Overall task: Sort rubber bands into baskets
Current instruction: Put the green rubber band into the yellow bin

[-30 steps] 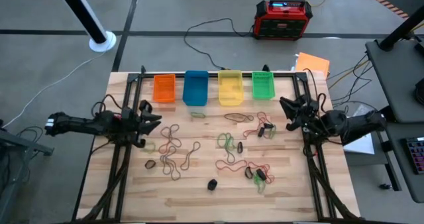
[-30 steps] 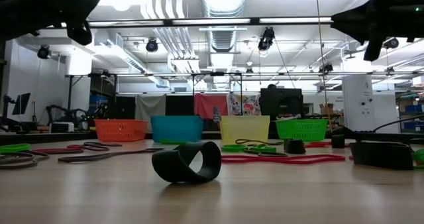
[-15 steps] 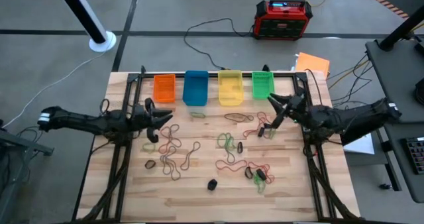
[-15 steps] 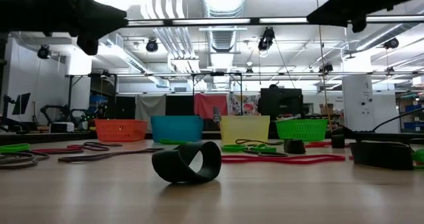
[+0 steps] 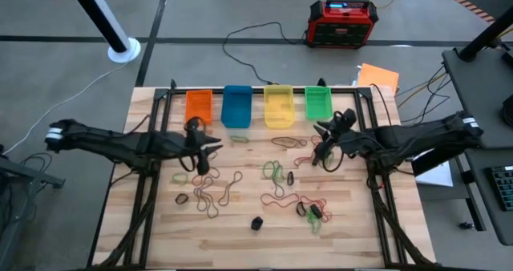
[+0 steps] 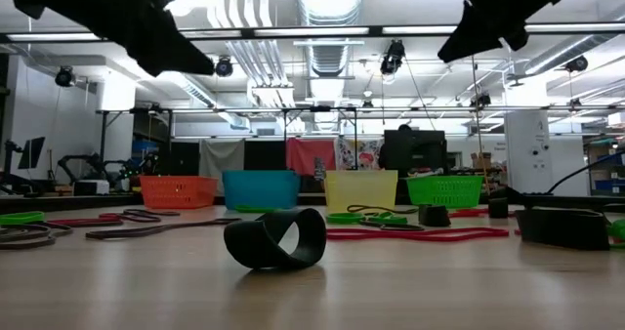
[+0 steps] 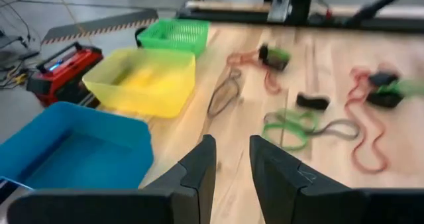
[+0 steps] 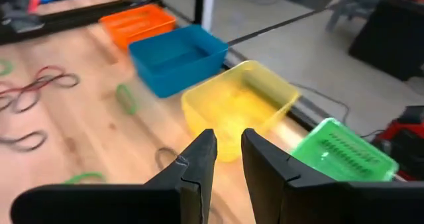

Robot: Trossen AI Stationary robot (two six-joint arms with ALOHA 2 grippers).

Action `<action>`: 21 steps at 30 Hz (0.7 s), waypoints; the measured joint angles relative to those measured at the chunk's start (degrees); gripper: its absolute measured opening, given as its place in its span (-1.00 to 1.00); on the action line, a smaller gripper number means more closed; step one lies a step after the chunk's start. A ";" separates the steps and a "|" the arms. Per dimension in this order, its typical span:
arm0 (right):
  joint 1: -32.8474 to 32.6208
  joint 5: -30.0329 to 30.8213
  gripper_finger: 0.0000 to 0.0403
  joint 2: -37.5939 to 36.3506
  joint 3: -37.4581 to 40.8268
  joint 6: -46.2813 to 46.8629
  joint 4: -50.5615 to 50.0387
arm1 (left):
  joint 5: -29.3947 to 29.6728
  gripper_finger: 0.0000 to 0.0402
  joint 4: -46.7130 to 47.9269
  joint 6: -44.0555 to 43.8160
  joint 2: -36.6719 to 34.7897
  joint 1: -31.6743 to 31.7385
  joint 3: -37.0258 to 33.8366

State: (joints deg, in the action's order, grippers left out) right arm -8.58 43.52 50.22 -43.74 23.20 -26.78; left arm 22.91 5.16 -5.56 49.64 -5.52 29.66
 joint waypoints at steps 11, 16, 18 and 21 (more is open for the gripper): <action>-0.02 -12.43 -0.66 11.12 -8.45 -9.43 -0.58 | 0.17 -0.61 -8.70 6.51 7.29 0.00 -2.22; 0.27 -12.49 -0.66 17.67 -15.45 -12.36 -7.87 | 0.16 -0.61 -10.11 5.85 9.52 0.00 -2.70; 0.37 -12.48 -0.66 20.10 -18.09 -12.84 -10.50 | 0.16 -0.61 -10.31 4.94 10.23 0.00 -2.74; 0.37 -12.48 -0.66 23.66 -20.92 -14.41 -13.24 | 0.11 -0.61 -10.58 3.14 11.44 0.00 -2.79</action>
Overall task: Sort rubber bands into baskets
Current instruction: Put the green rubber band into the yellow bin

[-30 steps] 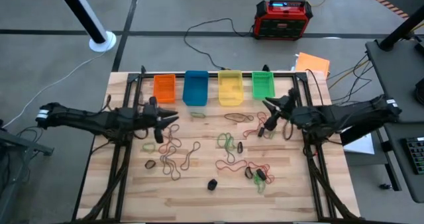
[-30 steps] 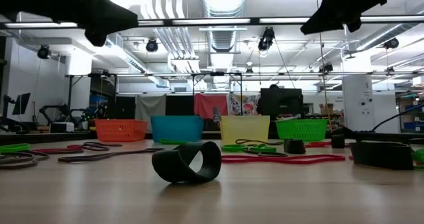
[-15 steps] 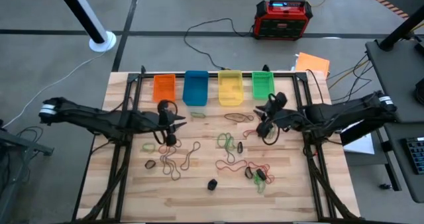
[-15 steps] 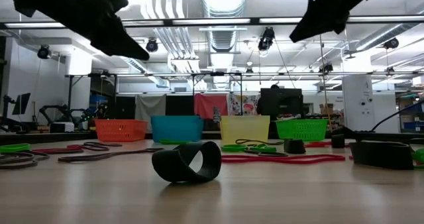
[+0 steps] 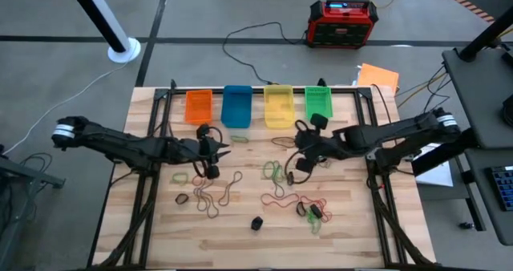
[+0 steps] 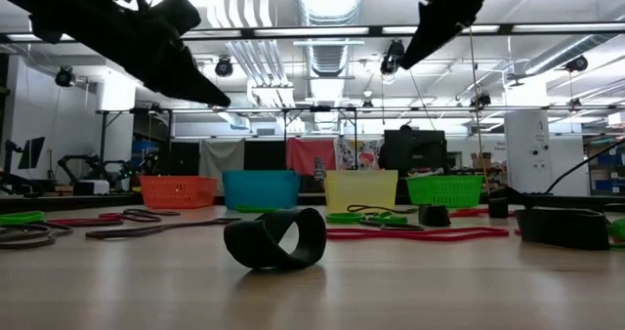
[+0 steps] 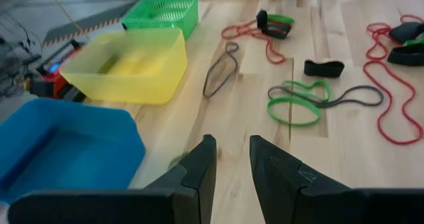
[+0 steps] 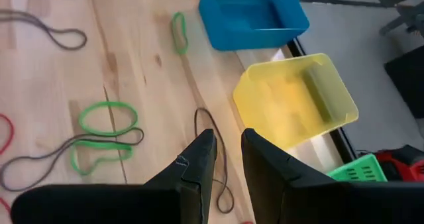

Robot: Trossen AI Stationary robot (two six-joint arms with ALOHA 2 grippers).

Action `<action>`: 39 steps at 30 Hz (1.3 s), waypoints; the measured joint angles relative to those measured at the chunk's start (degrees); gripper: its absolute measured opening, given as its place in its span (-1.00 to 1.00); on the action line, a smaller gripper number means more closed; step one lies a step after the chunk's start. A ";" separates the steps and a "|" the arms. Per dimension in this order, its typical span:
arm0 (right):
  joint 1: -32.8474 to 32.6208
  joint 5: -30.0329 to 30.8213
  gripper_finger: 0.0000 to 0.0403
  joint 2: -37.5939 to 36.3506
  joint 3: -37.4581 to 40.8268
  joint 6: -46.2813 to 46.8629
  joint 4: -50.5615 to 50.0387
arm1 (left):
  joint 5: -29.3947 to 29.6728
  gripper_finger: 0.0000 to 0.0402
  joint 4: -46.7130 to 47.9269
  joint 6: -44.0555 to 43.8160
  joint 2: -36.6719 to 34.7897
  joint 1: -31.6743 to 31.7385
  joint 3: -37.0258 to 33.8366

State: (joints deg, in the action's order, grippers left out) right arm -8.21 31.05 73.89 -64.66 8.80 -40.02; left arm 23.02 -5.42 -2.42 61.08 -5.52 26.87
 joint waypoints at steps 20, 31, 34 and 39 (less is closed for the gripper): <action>1.62 -12.13 -0.66 8.83 -0.93 -5.92 0.40 | -9.06 -0.61 -13.39 -9.81 6.27 -0.83 -7.53; 2.28 -12.04 -0.66 8.83 11.52 -8.06 19.50 | -10.59 -0.61 -15.32 -10.38 6.30 -1.37 -9.13; 2.69 -11.52 -0.66 8.83 13.79 -8.26 22.05 | -10.69 -0.61 -14.92 -10.55 6.38 -2.51 -9.15; 2.84 -10.08 -0.66 8.83 15.41 -10.98 22.55 | -11.82 -0.61 -12.88 -13.83 6.37 -5.22 -9.46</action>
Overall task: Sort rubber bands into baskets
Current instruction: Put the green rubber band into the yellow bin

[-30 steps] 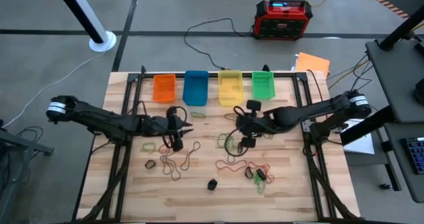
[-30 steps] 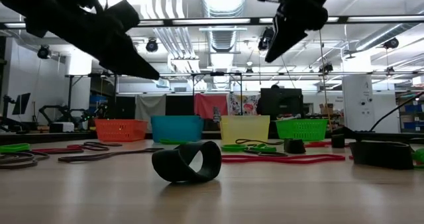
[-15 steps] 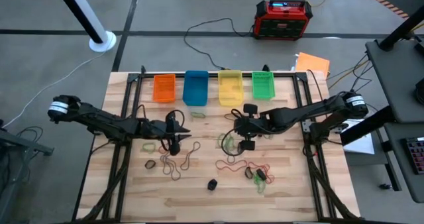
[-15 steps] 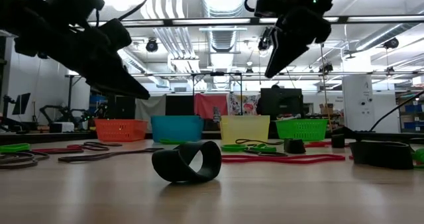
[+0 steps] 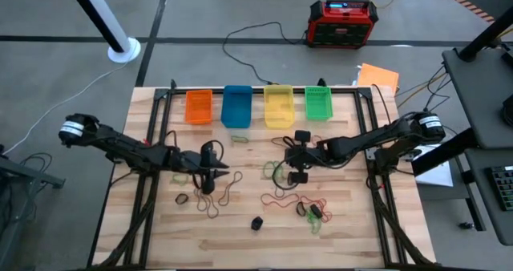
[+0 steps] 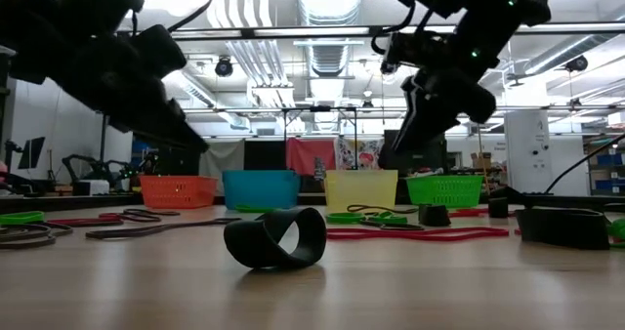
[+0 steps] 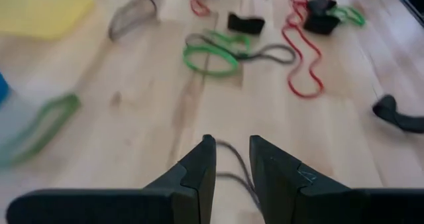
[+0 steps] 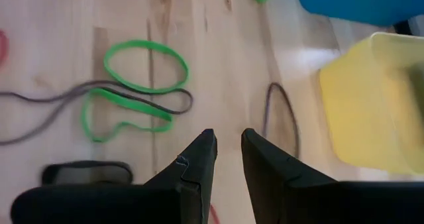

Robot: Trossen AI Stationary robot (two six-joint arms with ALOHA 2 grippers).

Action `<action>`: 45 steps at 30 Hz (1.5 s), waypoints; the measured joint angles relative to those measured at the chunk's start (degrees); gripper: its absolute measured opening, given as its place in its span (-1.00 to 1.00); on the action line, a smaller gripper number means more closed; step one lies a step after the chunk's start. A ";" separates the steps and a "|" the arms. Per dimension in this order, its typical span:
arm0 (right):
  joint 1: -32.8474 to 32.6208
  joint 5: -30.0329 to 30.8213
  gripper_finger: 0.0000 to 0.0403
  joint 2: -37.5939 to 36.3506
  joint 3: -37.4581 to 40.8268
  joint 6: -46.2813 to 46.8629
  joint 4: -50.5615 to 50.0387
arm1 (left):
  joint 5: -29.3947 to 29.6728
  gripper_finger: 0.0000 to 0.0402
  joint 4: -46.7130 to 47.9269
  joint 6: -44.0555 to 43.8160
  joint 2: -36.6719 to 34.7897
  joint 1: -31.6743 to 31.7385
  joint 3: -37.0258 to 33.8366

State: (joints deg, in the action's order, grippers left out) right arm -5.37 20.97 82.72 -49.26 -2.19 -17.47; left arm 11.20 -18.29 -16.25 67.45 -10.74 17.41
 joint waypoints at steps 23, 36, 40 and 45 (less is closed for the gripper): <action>3.17 -4.91 -0.32 5.27 0.29 -2.32 10.77 | -0.06 -0.61 8.19 -3.65 -5.74 -1.71 -0.02; 3.26 -9.78 0.05 9.77 0.15 3.16 11.35 | 6.63 -0.61 14.41 -3.31 -9.31 -1.66 -0.03; 3.26 -10.97 0.11 9.67 0.15 4.27 11.04 | 8.60 -0.61 13.83 -3.32 -9.48 -1.64 -0.02; 3.26 -11.01 0.17 9.55 0.15 4.60 9.08 | 10.00 -0.61 13.45 -3.36 -9.48 -1.64 -0.02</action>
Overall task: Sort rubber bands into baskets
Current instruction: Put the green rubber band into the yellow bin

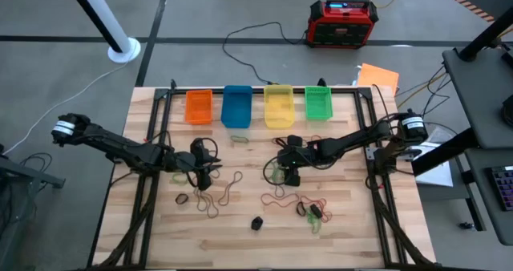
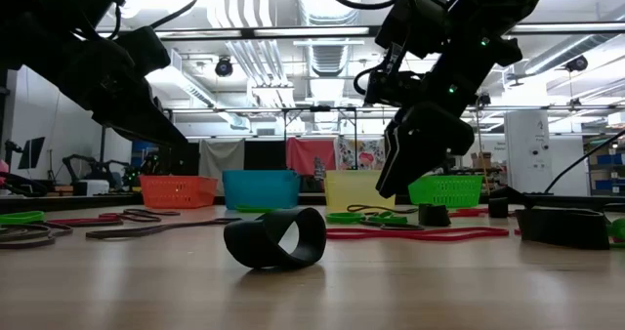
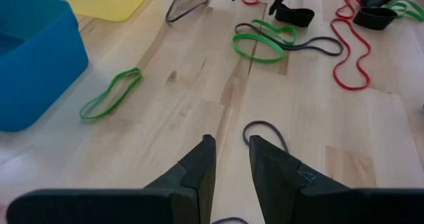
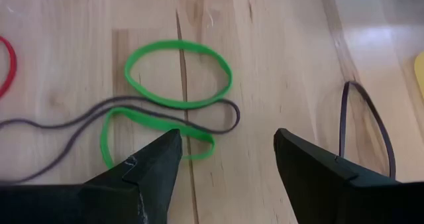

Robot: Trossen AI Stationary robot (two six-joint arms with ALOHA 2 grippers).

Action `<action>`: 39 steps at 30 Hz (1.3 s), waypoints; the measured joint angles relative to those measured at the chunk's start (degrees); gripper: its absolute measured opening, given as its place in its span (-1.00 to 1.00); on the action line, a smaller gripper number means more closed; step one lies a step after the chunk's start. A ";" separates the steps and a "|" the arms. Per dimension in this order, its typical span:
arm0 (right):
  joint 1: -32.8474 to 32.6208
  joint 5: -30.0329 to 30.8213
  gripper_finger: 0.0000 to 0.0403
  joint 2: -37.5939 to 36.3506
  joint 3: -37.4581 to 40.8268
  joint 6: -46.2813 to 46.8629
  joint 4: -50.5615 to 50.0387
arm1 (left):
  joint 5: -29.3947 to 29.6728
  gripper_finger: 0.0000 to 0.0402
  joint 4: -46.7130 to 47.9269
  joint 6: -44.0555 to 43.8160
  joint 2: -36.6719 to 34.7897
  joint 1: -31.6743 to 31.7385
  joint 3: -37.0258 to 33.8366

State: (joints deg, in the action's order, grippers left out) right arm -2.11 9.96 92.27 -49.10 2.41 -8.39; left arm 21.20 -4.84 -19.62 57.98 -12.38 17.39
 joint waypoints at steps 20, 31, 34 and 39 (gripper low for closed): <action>0.02 -2.36 0.10 6.42 -0.09 -0.48 1.19 | 1.58 -0.61 -0.24 0.02 0.04 0.00 0.04; -0.09 -3.13 -0.48 6.60 -0.09 -2.47 1.69 | 3.66 -0.61 -0.24 0.02 0.06 0.00 0.04; -0.09 -3.03 -0.72 6.62 -0.09 -2.51 1.71 | 3.73 -0.61 -0.24 0.02 0.07 0.00 0.04; -0.04 -2.54 -0.93 6.38 -0.05 -3.58 1.74 | 3.98 -0.61 -0.60 0.02 0.07 0.00 0.11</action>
State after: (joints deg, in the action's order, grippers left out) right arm -2.15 7.42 98.65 -49.16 -1.17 -6.64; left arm 25.18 -5.45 -19.59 58.04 -12.38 17.50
